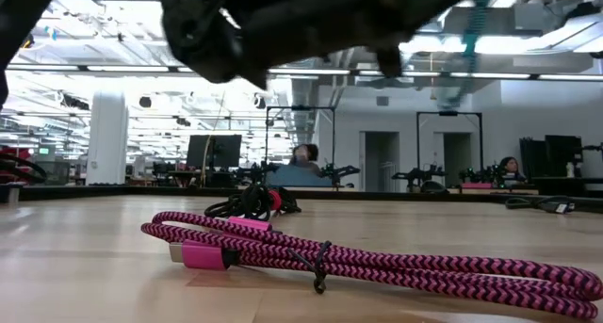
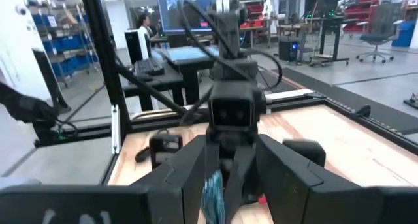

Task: Pick and place USB-C Cables
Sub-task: Put the blue cable charger into the yellow bin

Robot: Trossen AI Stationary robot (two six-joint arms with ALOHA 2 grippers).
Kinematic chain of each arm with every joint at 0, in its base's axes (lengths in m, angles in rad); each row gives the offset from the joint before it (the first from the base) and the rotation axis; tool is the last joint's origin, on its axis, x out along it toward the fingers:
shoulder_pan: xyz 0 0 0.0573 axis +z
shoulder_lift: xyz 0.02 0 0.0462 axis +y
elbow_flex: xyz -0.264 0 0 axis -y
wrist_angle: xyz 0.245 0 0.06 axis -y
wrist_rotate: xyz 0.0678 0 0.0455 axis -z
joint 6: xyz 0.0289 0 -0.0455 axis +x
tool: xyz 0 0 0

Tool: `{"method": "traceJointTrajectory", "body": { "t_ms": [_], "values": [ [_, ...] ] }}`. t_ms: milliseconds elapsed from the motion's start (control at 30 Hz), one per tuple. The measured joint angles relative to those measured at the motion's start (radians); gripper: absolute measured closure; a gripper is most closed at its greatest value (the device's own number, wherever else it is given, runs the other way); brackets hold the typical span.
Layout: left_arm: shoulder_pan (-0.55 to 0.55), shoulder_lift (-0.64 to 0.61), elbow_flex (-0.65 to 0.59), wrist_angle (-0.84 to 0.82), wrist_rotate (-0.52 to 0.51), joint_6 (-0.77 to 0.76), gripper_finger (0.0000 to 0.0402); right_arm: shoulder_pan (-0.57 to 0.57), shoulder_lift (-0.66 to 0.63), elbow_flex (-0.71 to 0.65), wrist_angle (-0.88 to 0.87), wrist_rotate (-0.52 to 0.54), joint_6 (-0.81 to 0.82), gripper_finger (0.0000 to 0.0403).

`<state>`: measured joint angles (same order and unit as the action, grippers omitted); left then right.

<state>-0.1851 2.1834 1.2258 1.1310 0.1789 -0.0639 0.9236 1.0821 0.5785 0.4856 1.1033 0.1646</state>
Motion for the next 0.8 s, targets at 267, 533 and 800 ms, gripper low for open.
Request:
{"method": "traceJointTrajectory", "body": {
  "t_ms": [267, 533, 800],
  "values": [
    [-0.007, 0.229, 0.354, 0.015, 0.101, 0.004, 0.0395, 0.094, -0.013, 0.0, 0.011, 0.098, 0.013, 0.0241],
    [-0.015, 0.438, 0.703, 0.006, 0.157, -0.035, 0.0395, 0.168, -0.013, 0.0, -0.001, 0.177, 0.008, 0.0241],
    [-0.017, 0.622, 0.997, -0.049, 0.134, 0.015, 0.0395, 0.19, -0.012, 0.0, -0.033, 0.19, 0.009, 0.0241]
  ]
}}
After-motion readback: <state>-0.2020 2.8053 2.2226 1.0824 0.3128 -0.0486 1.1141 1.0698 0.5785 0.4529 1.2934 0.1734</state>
